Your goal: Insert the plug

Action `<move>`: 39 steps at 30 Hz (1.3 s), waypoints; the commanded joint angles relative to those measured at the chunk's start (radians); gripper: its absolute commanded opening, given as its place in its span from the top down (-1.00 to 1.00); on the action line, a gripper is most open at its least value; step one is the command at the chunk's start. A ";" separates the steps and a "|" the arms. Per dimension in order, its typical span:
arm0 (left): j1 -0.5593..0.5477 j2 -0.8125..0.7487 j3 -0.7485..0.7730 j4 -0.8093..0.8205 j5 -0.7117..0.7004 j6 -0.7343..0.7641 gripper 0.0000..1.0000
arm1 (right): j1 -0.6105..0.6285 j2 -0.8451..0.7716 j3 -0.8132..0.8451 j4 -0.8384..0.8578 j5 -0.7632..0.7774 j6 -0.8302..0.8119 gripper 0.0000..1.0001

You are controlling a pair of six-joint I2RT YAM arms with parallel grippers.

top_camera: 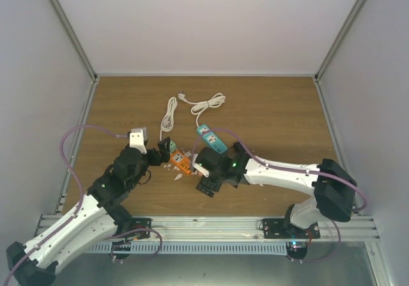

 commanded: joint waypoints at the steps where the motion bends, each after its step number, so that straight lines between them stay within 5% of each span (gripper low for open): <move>1: 0.017 -0.008 -0.017 0.076 0.068 0.018 -0.98 | -0.033 -0.007 0.059 -0.036 -0.256 -0.255 -0.96; 5: 0.018 -0.014 -0.019 0.076 0.085 0.017 -0.98 | -0.070 0.068 0.117 -0.039 -0.404 -0.406 -0.81; 14: 0.022 -0.052 -0.029 0.061 0.065 0.007 -0.98 | -0.283 0.190 0.189 -0.066 -0.365 -0.543 -0.82; 39: 0.025 -0.093 -0.036 0.029 0.019 -0.015 -0.98 | -0.269 0.327 0.202 0.046 -0.299 -0.553 -0.40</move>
